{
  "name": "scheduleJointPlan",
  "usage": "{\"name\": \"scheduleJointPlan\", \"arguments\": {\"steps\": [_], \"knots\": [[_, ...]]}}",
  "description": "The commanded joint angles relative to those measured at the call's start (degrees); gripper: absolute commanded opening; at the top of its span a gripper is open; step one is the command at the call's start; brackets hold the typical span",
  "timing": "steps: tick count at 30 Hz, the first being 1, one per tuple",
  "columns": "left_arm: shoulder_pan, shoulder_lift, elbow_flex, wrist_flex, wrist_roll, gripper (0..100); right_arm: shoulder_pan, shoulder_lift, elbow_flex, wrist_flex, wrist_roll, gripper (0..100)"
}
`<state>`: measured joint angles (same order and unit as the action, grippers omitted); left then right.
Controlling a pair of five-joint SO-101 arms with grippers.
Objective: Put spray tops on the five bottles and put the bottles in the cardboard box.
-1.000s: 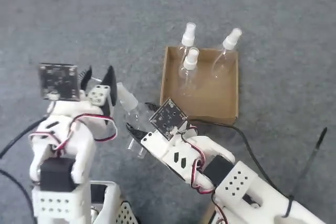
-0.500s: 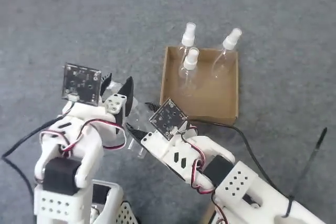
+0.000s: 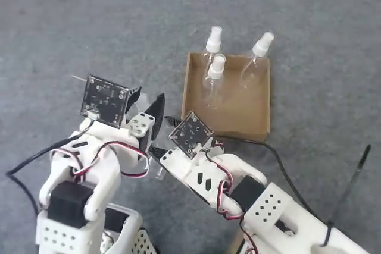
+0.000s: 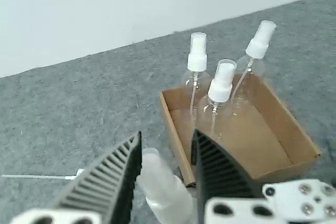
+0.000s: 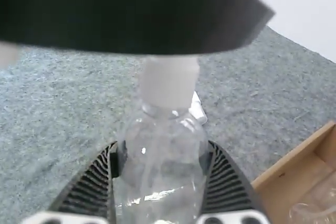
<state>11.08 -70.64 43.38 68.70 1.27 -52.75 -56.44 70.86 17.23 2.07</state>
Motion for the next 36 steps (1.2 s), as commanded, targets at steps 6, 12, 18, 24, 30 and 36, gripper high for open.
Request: {"name": "scheduleJointPlan", "arguments": {"steps": [6, 12, 18, 24, 30, 36], "knots": [[-3.6, -0.4, -5.2, 0.1, -2.5, 14, 0.7, -1.6, -0.6, -0.7, -0.4, 0.6], [-13.0, -0.4, -10.8, 0.1, -4.1, 14, 1.5, -2.2, -5.2, 5.9, -0.4, 0.6], [-13.8, -0.5, -10.1, 1.1, -4.2, 15, 11.0, -1.5, -16.1, 13.1, -0.4, 0.6], [-12.9, -0.5, -3.5, 1.0, -3.9, 15, 20.1, -0.6, -27.7, 18.7, -0.4, 0.6], [0.7, -0.5, 7.3, -3.3, -3.0, 15, 21.3, 9.4, -36.6, 20.4, -0.5, 0.6], [5.9, -0.5, 12.1, -5.2, 0.5, 23, 21.1, 18.8, -42.7, 20.0, -0.8, 0.6]]}}
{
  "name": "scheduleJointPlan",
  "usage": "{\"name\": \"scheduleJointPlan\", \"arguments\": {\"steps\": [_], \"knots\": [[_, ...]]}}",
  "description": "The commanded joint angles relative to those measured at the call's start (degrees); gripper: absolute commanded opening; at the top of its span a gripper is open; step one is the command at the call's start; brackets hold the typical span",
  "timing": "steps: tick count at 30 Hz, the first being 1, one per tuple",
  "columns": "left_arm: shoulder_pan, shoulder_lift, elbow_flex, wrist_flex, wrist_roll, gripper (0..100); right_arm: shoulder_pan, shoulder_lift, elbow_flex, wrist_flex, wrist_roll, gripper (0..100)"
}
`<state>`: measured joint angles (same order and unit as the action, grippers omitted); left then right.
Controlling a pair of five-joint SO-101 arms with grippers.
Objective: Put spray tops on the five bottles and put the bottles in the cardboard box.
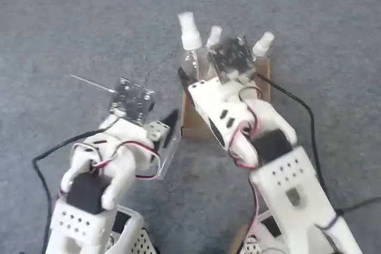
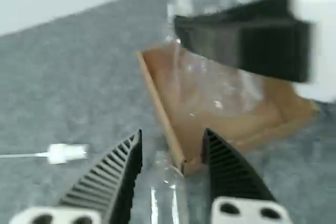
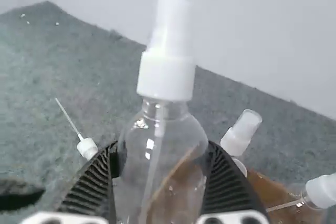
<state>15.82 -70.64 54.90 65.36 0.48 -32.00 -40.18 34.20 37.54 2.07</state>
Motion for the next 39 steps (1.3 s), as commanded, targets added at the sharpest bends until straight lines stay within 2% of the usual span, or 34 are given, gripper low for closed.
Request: {"name": "scheduleJointPlan", "arguments": {"steps": [1, 7, 11, 19, 27, 32, 39], "knots": [[1.1, -0.5, 1.4, -2.2, 1.3, 24, 0.2, 3.6, -6.8, -0.4, -0.8, 0.6], [0.8, -0.5, 8.3, -11.3, 1.5, 26, -5.4, 6.3, -7.5, 0.6, -0.7, 0.6], [0.7, -0.5, 12.6, -17.5, 1.4, 26, -7.1, 4.2, -7.6, 6.7, -0.5, 0.6], [0.7, -0.5, 13.3, -17.4, 1.4, 26, -6.6, -2.7, -7.5, 17.9, -0.4, 0.6], [0.9, -0.5, 14.0, -17.4, 1.2, 26, -6.5, -4.3, -7.5, 19.6, -0.4, 0.6], [1.1, -0.5, 14.7, -17.3, 1.1, 26, -0.1, -4.3, -8.0, 19.5, 0.1, 0.6], [1.2, -0.5, 15.3, -17.3, 1.1, 26, 11.4, -4.2, -8.8, 20.0, 5.5, 0.6]]}}
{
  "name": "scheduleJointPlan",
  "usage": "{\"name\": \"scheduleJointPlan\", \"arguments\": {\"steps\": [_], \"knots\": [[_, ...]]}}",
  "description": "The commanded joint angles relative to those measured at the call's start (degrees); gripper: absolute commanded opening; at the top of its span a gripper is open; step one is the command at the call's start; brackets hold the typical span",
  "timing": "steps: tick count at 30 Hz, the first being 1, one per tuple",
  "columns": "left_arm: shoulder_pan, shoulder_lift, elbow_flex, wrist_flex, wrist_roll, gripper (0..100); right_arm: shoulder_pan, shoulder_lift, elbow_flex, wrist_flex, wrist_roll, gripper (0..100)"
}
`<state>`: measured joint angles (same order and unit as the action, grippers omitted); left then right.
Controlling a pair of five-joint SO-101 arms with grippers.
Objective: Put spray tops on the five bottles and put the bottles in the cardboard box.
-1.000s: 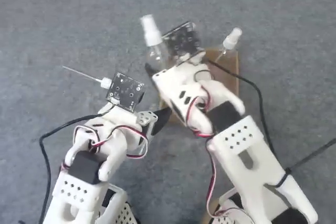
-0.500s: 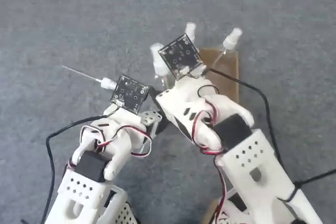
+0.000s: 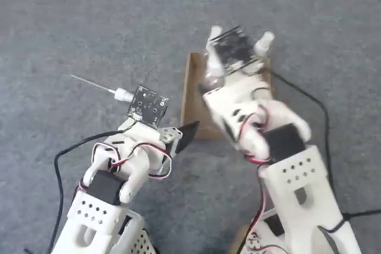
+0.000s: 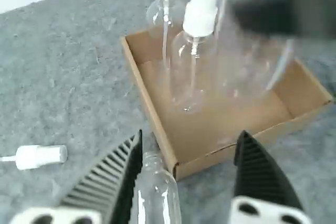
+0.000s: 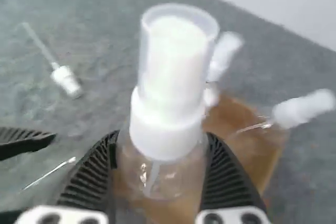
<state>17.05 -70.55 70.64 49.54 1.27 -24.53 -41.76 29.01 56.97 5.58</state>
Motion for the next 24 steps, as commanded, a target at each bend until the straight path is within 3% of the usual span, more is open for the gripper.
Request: {"name": "scheduleJointPlan", "arguments": {"steps": [1, 6, 14, 24], "knots": [[-0.4, -0.6, -0.5, -1.5, 0.3, 26, 5.2, -2.6, -3.1, 0.7, 1.8, 0.6], [-2.3, -0.6, -0.5, -1.5, 0.3, 20, 9.1, -1.7, 1.8, -0.5, 1.5, 0.6], [-12.9, -0.6, -1.0, -2.4, 0.6, 2, 14.2, 7.5, 9.4, -15.5, 1.2, 0.6], [-13.3, -0.6, -0.7, -3.5, 0.6, 1, 14.7, 22.0, 9.5, -27.7, -4.7, 0.6]]}}
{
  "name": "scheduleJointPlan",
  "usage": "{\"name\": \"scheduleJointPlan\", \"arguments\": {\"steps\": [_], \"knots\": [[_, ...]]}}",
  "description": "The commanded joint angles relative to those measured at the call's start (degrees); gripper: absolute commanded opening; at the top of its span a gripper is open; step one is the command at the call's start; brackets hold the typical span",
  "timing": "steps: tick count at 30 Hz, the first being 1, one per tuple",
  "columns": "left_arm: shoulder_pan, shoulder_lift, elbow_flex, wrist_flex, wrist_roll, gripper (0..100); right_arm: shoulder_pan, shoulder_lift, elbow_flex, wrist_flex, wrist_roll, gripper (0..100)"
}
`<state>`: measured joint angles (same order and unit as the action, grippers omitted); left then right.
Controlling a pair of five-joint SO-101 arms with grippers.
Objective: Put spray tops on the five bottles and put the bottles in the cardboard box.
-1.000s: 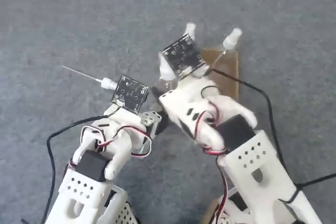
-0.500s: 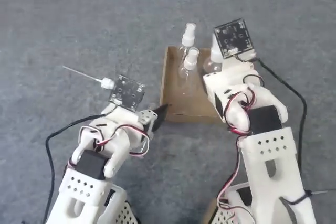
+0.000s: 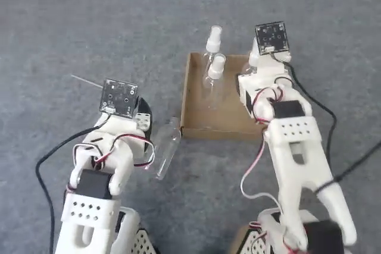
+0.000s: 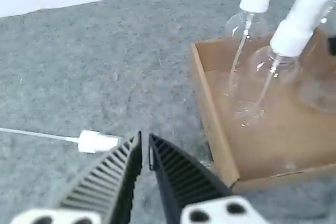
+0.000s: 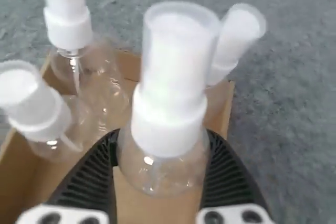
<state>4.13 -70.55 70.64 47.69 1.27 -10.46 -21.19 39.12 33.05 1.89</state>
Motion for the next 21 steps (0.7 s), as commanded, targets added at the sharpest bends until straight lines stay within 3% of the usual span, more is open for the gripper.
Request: {"name": "scheduleJointPlan", "arguments": {"steps": [1, 21], "knots": [[-0.4, -0.6, -0.7, -1.7, 0.6, 1, 0.7, 2.7, -0.6, -4.4, -1.1, 0.6], [-0.4, -0.6, -0.7, -1.7, 0.6, 1, 0.5, 12.2, -0.6, -9.0, -0.3, 0.6]]}}
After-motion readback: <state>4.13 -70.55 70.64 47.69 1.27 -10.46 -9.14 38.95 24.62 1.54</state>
